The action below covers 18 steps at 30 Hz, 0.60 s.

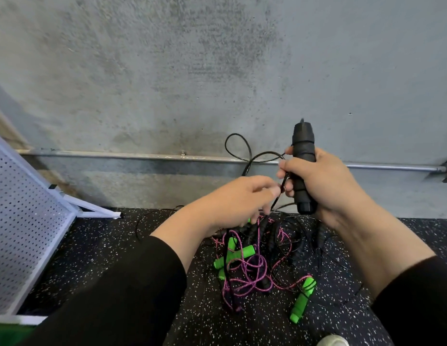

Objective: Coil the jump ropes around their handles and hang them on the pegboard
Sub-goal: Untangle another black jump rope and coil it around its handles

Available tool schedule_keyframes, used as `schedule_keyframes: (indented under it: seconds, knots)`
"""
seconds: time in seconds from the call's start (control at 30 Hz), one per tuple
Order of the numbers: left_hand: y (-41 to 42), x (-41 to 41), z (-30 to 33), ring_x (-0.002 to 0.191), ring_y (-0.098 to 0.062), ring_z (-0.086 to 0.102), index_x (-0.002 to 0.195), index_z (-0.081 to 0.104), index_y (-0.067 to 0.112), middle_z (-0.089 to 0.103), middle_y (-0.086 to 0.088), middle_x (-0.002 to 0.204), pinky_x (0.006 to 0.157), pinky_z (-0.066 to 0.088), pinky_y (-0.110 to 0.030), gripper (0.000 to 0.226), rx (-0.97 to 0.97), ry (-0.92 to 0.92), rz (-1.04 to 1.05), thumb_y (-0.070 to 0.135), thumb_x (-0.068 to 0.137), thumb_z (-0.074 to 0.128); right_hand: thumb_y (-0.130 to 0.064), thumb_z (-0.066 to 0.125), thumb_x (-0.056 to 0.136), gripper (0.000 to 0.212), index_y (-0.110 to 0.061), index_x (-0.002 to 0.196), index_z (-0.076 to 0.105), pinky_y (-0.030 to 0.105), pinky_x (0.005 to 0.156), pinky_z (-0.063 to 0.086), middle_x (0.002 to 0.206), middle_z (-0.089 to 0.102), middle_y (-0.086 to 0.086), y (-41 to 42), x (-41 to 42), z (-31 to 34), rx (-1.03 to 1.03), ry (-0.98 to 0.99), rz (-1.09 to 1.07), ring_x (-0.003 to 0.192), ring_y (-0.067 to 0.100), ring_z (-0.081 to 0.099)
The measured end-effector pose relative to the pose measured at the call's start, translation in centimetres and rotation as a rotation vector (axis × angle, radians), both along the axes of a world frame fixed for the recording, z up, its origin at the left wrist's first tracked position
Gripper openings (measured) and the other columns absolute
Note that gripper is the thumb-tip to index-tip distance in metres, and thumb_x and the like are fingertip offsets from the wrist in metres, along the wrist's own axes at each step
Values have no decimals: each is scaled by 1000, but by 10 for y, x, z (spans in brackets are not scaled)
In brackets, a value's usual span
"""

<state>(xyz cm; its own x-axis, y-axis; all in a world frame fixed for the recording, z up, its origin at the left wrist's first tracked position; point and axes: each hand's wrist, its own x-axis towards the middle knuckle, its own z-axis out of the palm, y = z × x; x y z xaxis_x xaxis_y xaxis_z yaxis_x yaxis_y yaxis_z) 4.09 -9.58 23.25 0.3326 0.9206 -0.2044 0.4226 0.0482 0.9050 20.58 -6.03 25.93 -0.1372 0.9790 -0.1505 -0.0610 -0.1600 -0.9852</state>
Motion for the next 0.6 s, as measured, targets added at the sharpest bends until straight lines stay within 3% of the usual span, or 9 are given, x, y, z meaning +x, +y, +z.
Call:
schedule_keyframes:
  seconds: [0.07,0.13,0.23,0.33,0.4,0.53,0.6]
  knots:
    - [0,2,-4,57,-9,48,104,64,23,58,10,72,57,40,-27,17,85,176,-16,36,104,53,-3,65,93,28,-11,118,53,26,47,46,75,72,9,-1,-1,1,-3,45,11,50,16,53]
    - [2,6,-4,56,-12,44,87,59,20,53,7,66,56,36,-30,21,183,232,89,29,105,52,-7,68,92,29,-14,116,53,27,51,48,96,76,17,-1,-2,1,11,8,2,57,19,61]
    - [8,4,4,59,-15,47,87,60,17,52,4,65,56,37,-31,24,272,-18,375,22,106,46,-9,69,91,24,-16,109,53,31,55,49,116,70,21,-2,-4,-1,50,-115,-20,64,21,67]
    - [11,-2,8,57,-15,47,89,59,18,51,4,66,51,36,-28,26,235,-436,504,17,109,42,-4,66,91,25,-11,110,53,31,54,48,105,76,14,-6,-7,-8,14,-179,116,68,22,68]
    - [11,-3,10,56,-13,46,91,59,17,50,4,67,50,34,-27,27,213,-583,512,16,109,40,-3,69,88,30,-8,113,53,35,59,46,92,78,10,-9,-11,-13,15,-254,203,72,24,66]
    - [11,-7,13,59,-16,48,102,64,13,57,-1,73,51,37,-28,25,155,-723,517,17,109,41,3,67,85,31,-7,111,54,30,55,48,84,75,18,-7,-16,-12,103,-286,115,62,20,63]
    - [11,-11,12,56,-16,48,109,67,9,62,-3,74,51,37,-29,25,99,-561,543,11,105,43,5,64,87,30,-9,112,54,26,52,49,78,74,14,-5,-15,-9,141,-217,23,56,18,60]
